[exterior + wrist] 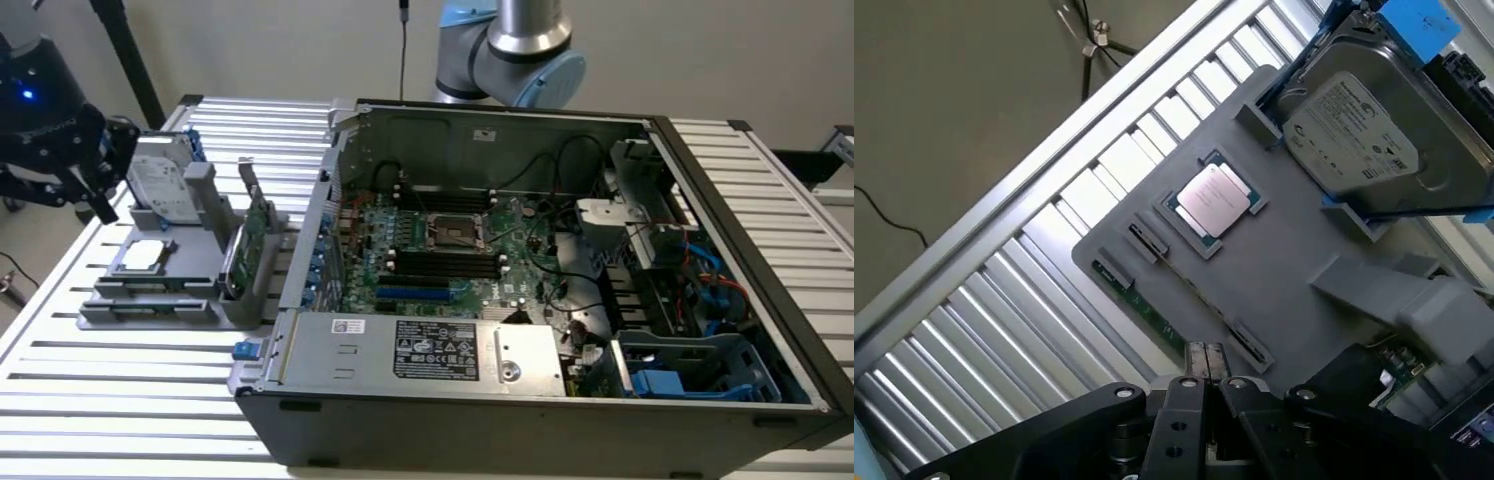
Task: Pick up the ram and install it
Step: 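Pick up the ram and move it above insertion slot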
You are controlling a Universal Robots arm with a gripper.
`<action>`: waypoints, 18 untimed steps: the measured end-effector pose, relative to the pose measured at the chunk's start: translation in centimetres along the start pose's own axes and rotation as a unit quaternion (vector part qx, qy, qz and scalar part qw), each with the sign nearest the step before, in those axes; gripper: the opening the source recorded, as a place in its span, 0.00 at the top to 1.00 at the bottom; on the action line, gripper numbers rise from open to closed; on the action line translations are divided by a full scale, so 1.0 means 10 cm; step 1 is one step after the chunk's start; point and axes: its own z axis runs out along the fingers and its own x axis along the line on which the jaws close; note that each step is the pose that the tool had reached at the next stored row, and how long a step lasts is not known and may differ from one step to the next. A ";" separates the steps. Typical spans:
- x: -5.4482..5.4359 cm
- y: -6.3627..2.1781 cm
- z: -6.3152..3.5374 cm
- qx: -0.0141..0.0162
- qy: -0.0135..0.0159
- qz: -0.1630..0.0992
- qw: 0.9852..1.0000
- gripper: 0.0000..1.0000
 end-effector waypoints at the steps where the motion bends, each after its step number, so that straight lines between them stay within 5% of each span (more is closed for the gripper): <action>1: 0.00 0.000 0.001 0.000 0.000 -0.010 1.000 0.89; 6: 0.00 0.000 0.008 -0.001 0.001 -0.055 0.999 0.89; 10: 0.00 0.000 0.013 -0.001 0.002 -0.091 0.996 0.89; 18: 0.00 -0.001 0.024 -0.002 0.003 -0.163 0.987 0.89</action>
